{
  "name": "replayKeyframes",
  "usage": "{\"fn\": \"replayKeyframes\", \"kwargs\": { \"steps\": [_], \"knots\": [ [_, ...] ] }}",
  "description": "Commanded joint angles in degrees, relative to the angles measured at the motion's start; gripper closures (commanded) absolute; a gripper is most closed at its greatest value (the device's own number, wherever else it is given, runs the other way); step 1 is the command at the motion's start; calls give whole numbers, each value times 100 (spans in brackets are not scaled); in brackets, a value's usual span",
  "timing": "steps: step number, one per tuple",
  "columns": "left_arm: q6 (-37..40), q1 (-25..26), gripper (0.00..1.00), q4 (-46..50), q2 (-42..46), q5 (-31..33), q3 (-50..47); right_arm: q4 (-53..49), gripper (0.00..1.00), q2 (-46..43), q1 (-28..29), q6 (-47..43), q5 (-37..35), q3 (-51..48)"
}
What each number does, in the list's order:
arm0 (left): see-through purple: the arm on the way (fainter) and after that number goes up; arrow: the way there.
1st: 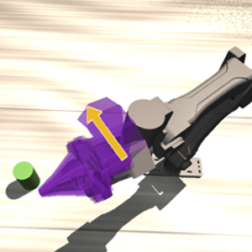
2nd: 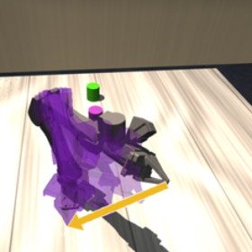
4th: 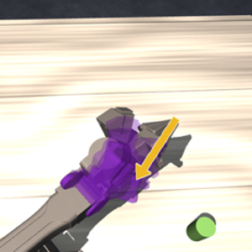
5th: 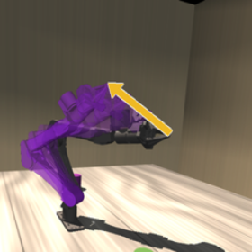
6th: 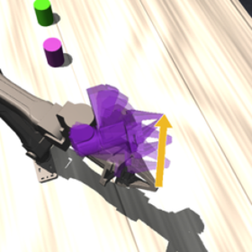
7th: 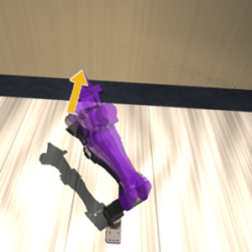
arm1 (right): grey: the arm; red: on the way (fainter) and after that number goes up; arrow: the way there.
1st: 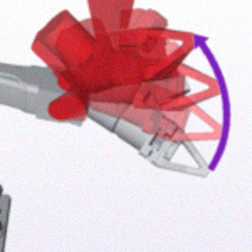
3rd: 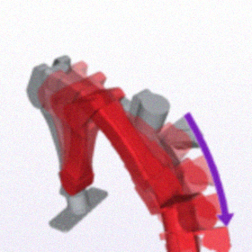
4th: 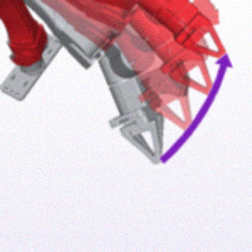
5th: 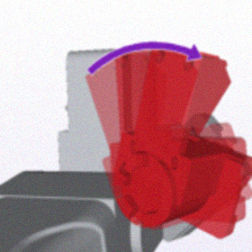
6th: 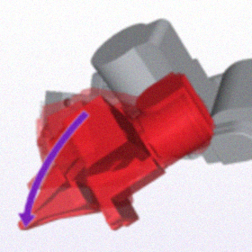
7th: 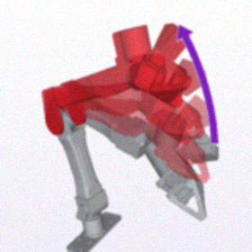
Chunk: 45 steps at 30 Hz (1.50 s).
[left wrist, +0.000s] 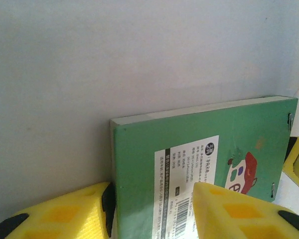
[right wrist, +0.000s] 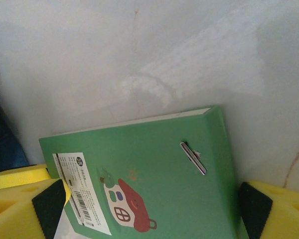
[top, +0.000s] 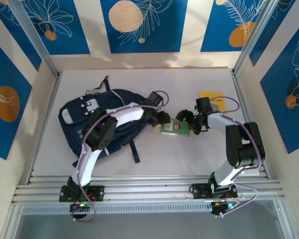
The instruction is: Pack books, pencil case, and school supplies into a backpack
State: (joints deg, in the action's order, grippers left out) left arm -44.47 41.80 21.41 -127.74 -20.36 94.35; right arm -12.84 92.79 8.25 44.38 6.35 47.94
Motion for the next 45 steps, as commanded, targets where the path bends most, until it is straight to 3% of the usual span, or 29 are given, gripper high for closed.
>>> {"fn": "replayKeyframes", "kwargs": {
  "steps": [1,13,25,31,45],
  "knots": [
    [86,159,55,156,-139,-134,-62,80,10,-65,87,283,1009,-157],
    [371,184,57,318,-116,-137,-119,145,12,-945,5,559,1875,-475],
    [568,188,60,359,-63,-364,-171,973,14,-1614,33,1124,2552,-882],
    [540,184,60,301,-56,-484,-188,1086,14,-1964,130,1166,2462,-854],
    [353,185,62,-72,230,-828,-526,1872,18,-1020,315,1453,2512,-1068]
  ]
}}
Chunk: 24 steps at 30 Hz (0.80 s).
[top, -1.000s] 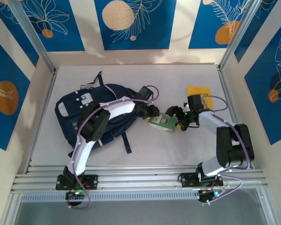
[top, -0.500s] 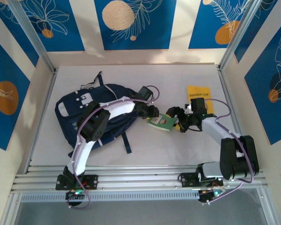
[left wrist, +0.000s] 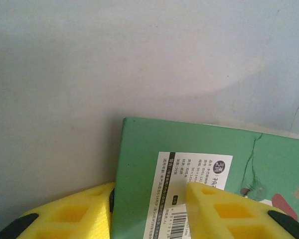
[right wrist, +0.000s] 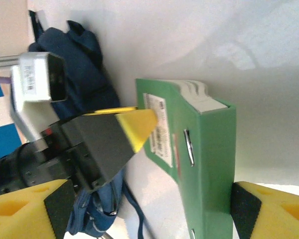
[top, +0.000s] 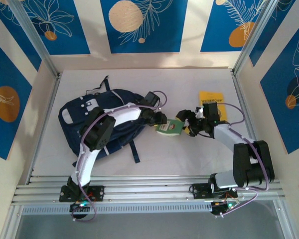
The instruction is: Pack books, pencil case, and school supplies into a backpack
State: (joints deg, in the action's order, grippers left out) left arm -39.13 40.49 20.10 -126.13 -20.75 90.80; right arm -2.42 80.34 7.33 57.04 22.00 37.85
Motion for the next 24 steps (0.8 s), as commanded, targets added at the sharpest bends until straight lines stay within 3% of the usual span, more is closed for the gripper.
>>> {"fn": "replayKeyframes", "kwargs": {
  "steps": [1,10,19,24],
  "knots": [
    [-197,307,62,27,90,-791,-198,845,18,251,409,185,931,-81],
    [-431,312,65,-329,158,-1047,-412,1318,27,391,442,466,916,-277],
    [-223,284,67,-108,440,-825,-644,710,61,227,372,13,459,-248],
    [35,92,63,287,955,-491,-772,5,88,-291,371,-433,-142,-283]
  ]
}}
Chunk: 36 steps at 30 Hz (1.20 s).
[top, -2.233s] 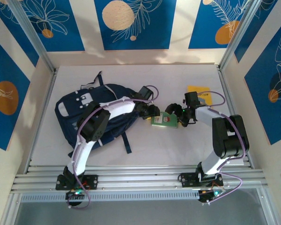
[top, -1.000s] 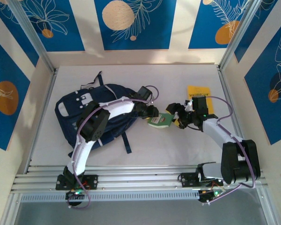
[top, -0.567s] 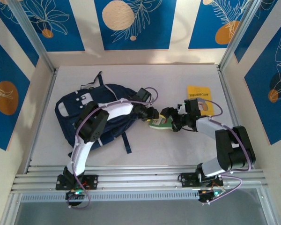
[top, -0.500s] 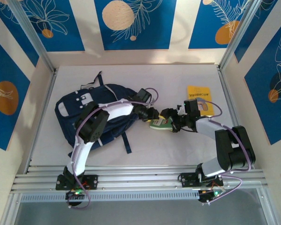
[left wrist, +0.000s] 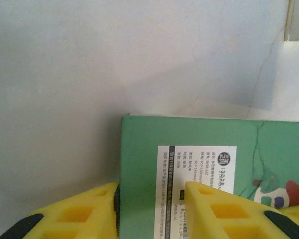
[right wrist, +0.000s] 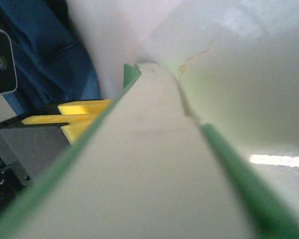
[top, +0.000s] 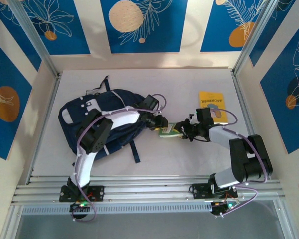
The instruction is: Pack books, pencil case, and school supplies into a backpack
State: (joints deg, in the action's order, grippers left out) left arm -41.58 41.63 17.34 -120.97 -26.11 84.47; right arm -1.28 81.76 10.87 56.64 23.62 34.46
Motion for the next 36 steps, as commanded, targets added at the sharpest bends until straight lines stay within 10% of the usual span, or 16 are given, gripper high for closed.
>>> {"fn": "replayKeyframes", "kwargs": {
  "steps": [1,19,36],
  "knots": [
    [319,-65,61,633,543,82,-147,-209,91,-522,13,-444,-404,39],
    [-3,-1372,42,1532,2795,1437,-692,-1070,100,-1644,261,-922,-1300,122],
    [-359,-2289,47,1143,1424,1534,-19,-1112,100,-1667,461,-954,-1478,119]
  ]
}}
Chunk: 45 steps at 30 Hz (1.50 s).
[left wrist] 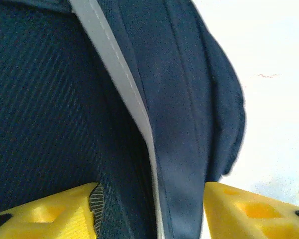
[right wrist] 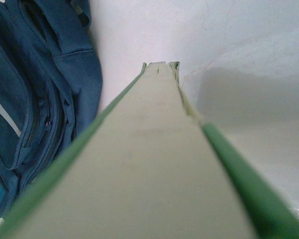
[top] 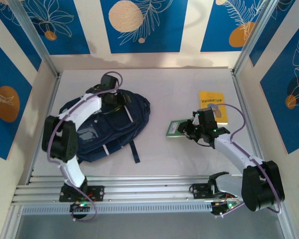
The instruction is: Pack books, pencil case, and school supplies into a backpack
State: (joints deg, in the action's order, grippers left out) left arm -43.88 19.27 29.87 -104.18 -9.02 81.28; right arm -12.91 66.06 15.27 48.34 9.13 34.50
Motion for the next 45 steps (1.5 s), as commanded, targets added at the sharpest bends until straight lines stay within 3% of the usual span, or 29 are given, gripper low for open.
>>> {"fn": "replayKeyframes", "kwargs": {
  "steps": [1,8,18,21,27,30,35,39,45],
  "knots": [
    [-167,-44,49,-149,-349,-232,363,51,100,-94,16,-125,-33,116],
    [82,145,76,-192,-714,-510,842,155,100,-33,38,-104,-7,31],
    [286,265,100,34,-897,-764,1002,50,100,-85,81,-61,-76,121],
    [404,401,100,143,-911,-807,1109,-203,100,-214,87,-46,-332,199],
    [1122,973,100,1050,-1002,-1063,2180,-992,100,-838,241,50,-1595,462],
    [1573,1241,100,1507,-987,-1572,2733,-1420,100,-1251,397,-1,-2231,665],
    [1986,1323,100,1877,-241,-1903,2765,-2259,100,-2178,660,-113,-3309,1222],
    [2341,1268,100,2202,497,-2197,2759,-2370,100,-2844,697,-330,-3095,1572],
    [2479,905,100,2393,1275,-3074,2684,-2466,100,-3129,706,-347,-1976,1872]
  ]
}}
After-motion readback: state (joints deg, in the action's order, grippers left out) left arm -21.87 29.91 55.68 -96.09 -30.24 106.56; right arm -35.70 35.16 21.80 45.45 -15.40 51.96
